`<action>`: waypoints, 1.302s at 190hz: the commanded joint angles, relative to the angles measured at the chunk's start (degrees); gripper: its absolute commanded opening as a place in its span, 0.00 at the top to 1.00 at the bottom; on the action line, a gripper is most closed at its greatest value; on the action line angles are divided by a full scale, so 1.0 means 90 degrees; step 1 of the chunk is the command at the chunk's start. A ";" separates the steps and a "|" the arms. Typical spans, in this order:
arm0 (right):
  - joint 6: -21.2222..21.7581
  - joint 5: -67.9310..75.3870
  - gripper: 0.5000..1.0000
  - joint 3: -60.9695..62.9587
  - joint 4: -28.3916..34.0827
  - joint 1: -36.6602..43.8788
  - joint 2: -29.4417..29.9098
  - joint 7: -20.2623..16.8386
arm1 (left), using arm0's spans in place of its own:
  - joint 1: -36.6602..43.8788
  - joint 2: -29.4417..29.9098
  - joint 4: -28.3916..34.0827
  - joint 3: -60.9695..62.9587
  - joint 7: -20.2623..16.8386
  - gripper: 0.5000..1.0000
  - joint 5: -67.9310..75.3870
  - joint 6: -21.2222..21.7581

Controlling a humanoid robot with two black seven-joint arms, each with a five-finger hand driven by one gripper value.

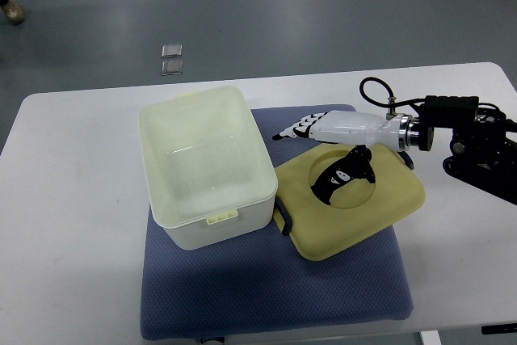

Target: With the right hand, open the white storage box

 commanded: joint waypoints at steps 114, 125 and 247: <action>0.2250 0.5157 0.14 0.1658 -0.0945 0.0483 -0.0695 -0.0546 | 0.0000 0.0000 -0.0010 0.0030 0.0000 0.00 0.0010 0.0000; 0.2055 0.6439 0.14 0.1893 -0.1170 0.0307 -0.0411 -0.0732 | 0.0000 0.0000 -0.0020 0.0030 0.0010 0.00 0.0010 0.0000; -0.0035 1.1800 0.14 0.3192 -0.2098 -0.0845 0.1727 -0.0771 | 0.0000 0.0000 -0.0010 0.0011 0.0010 0.00 0.0010 0.0000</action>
